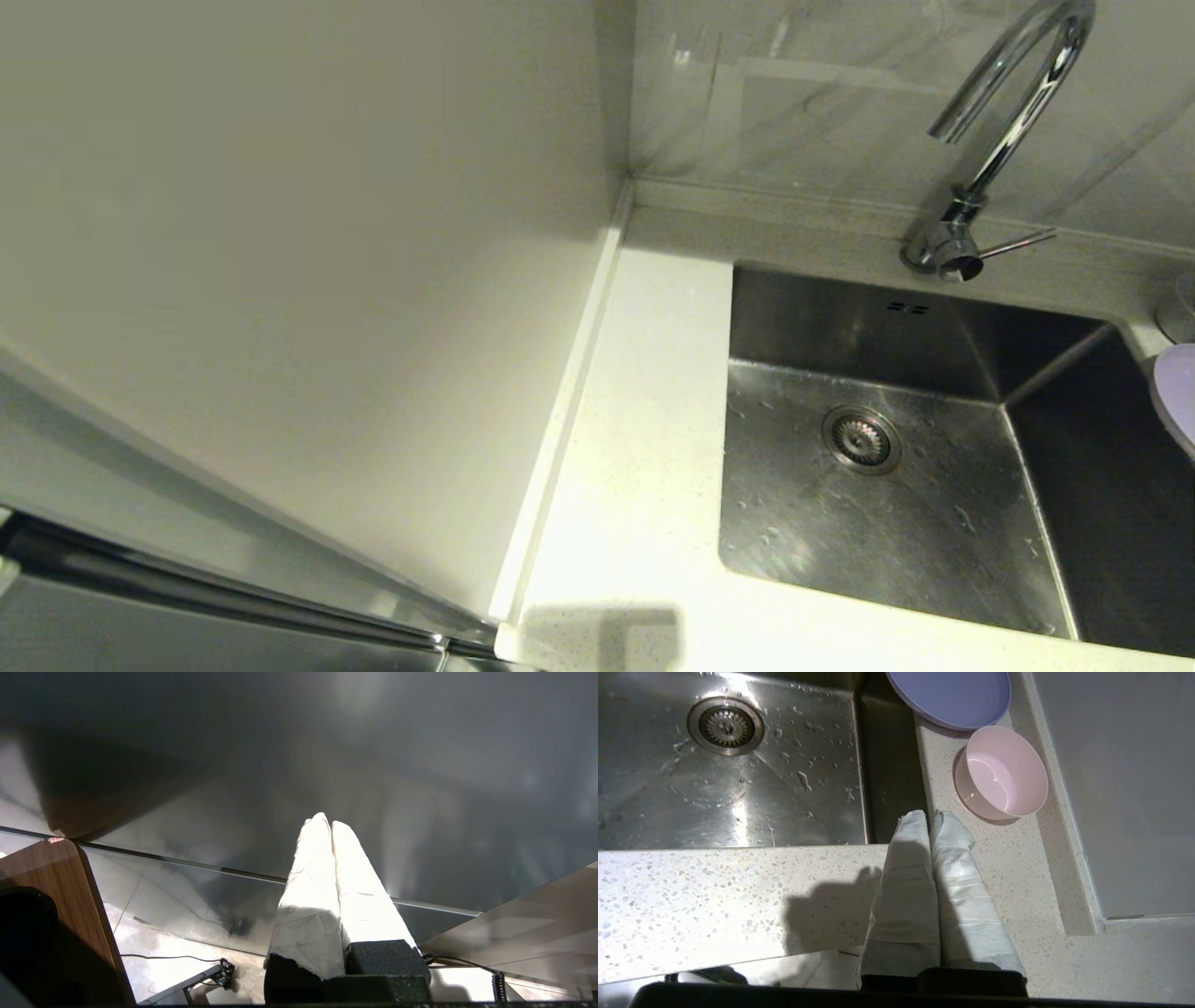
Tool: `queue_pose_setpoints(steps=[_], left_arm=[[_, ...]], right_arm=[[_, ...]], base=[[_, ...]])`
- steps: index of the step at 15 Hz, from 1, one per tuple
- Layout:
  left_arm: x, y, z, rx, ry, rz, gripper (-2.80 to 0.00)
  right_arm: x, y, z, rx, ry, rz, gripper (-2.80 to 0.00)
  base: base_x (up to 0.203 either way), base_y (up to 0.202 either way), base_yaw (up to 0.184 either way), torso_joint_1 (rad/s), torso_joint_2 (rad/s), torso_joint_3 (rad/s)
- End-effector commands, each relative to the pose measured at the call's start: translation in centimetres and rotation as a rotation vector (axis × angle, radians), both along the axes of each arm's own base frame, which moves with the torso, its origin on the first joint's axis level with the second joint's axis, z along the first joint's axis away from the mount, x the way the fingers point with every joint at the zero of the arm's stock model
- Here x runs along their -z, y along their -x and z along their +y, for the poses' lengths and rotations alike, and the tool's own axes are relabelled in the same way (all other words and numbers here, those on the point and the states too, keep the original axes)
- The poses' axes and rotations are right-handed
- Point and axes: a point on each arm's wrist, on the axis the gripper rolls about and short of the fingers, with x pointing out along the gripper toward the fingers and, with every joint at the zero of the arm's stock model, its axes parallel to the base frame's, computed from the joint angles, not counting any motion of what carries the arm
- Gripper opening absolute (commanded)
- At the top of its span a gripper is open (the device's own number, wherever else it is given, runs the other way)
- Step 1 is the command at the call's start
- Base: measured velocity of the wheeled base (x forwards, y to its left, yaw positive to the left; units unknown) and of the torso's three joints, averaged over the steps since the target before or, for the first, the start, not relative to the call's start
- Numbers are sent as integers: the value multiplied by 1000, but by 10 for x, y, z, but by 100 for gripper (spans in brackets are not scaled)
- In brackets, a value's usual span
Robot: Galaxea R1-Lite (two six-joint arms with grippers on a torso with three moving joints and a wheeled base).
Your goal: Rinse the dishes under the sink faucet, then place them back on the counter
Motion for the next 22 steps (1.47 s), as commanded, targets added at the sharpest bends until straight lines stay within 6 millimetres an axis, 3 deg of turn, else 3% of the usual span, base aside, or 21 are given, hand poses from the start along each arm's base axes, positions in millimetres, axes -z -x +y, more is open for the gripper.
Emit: queue_pose_setpoints(steps=[1,3,7,13,22], left_arm=[[1,0,0,0,1,2,-280],[1,0,0,0,1,3,-280],[1,0,0,0,1,1,-280],[1,0,0,0,1,3,-280],[0,0,0,-2,1,0,-280]], right_arm=[[13,21,1,-10,-6,-61,-280],[32,33,2,-40,-5,-110,-280],[70,5,5,-146,-69,-94,-280],[81,-8,13,-491,-73,-139,-280],[89,-10,14,-519,-81,-111,-280]], base=[[0,0,0,0,0,0],[0,0,0,0,0,0],[0,0,0,0,0,0],[0,0,0,0,0,0],[0,0,0,0,0,0]])
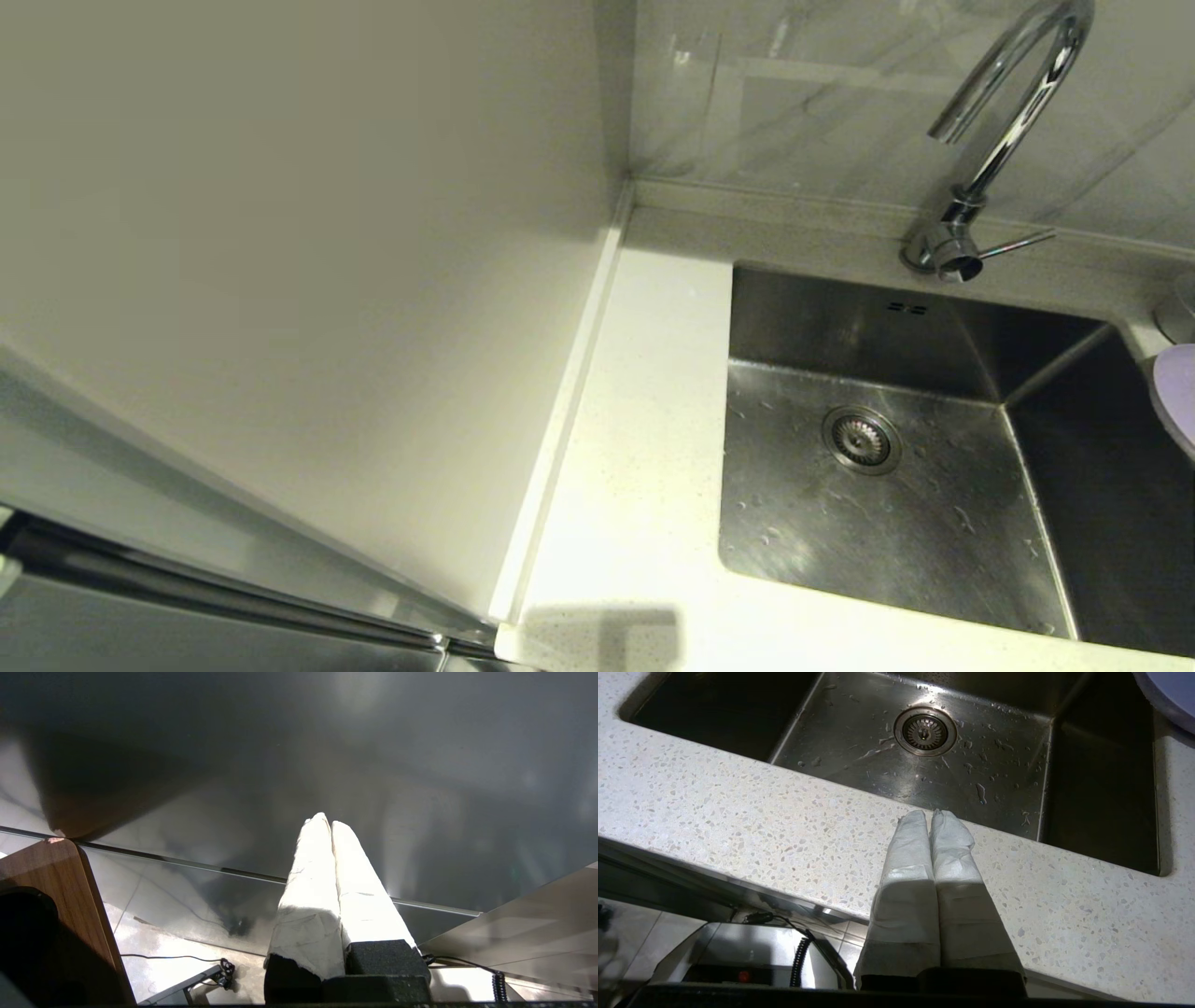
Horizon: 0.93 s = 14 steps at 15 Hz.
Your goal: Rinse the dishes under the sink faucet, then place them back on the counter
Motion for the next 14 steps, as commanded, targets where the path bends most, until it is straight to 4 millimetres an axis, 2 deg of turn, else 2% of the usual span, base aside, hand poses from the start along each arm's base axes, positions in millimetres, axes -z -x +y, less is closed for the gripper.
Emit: queue_pose_setpoints(steps=[1,14], left_arm=[[1,0,0,1,1,4,-280],[1,0,0,0,1,3,-280]], right_arm=[[0,0,0,0,0,1,-280],[0,0,0,0,0,1,-280]], base=[[0,0,0,0,0,0],[0,0,0,0,0,0]])
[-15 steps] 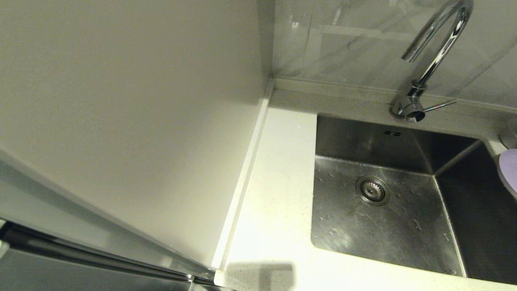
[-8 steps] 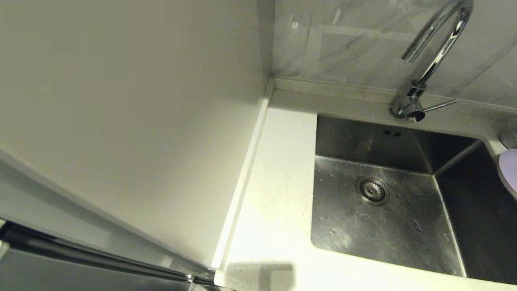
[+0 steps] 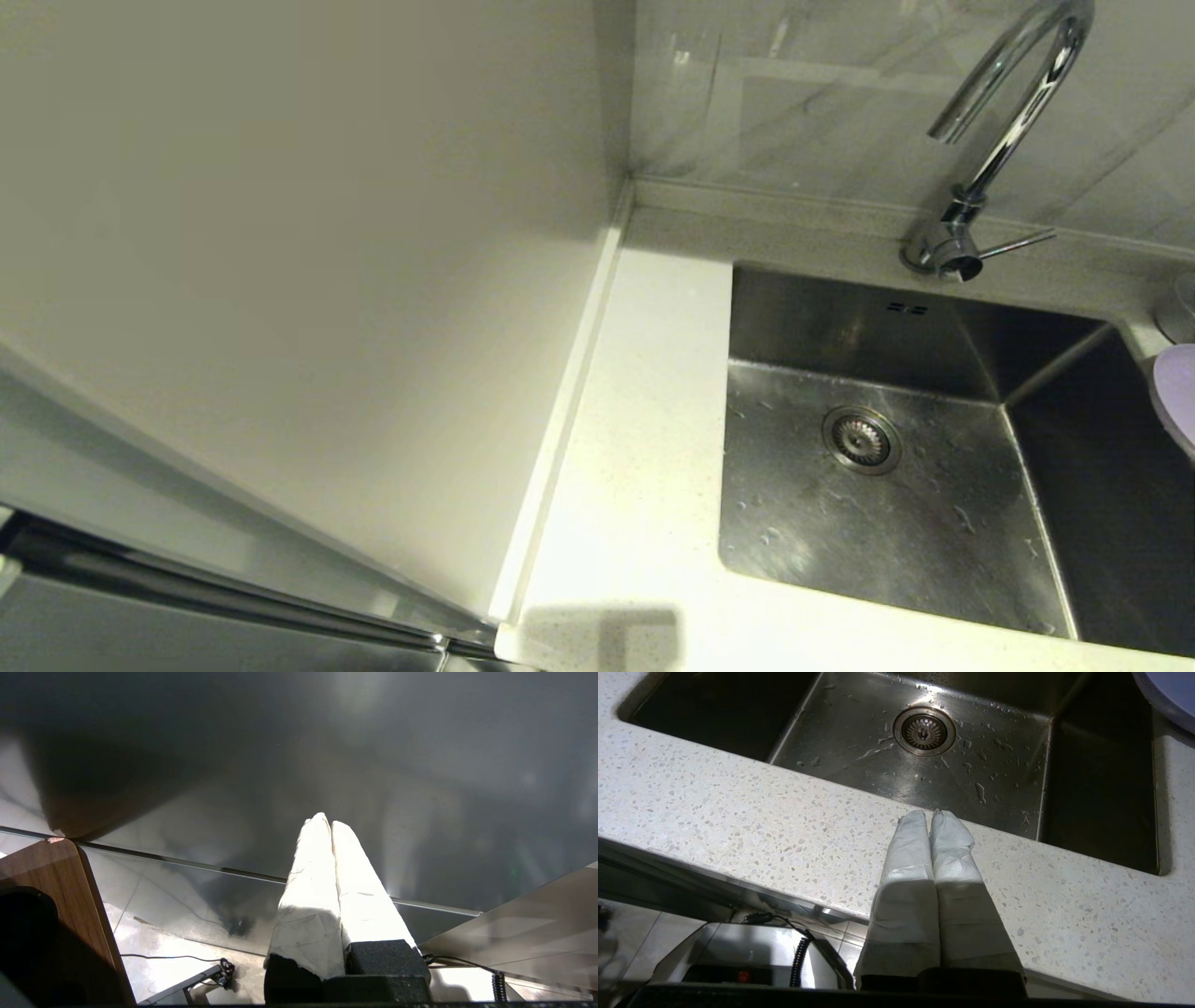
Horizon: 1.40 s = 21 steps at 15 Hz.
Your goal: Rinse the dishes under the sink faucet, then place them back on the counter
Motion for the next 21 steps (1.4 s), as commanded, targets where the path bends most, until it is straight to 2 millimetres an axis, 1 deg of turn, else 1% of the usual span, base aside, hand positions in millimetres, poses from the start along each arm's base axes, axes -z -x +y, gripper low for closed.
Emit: queue_pose_setpoints(steps=[1,21], left_arm=[[1,0,0,1,1,3,-280],[1,0,0,0,1,3,-280]], right_arm=[[0,0,0,-1,0,0,-280],[0,0,0,3,-25,-1,-280]], base=[[0,0,0,0,0,0],[0,0,0,0,0,0]])
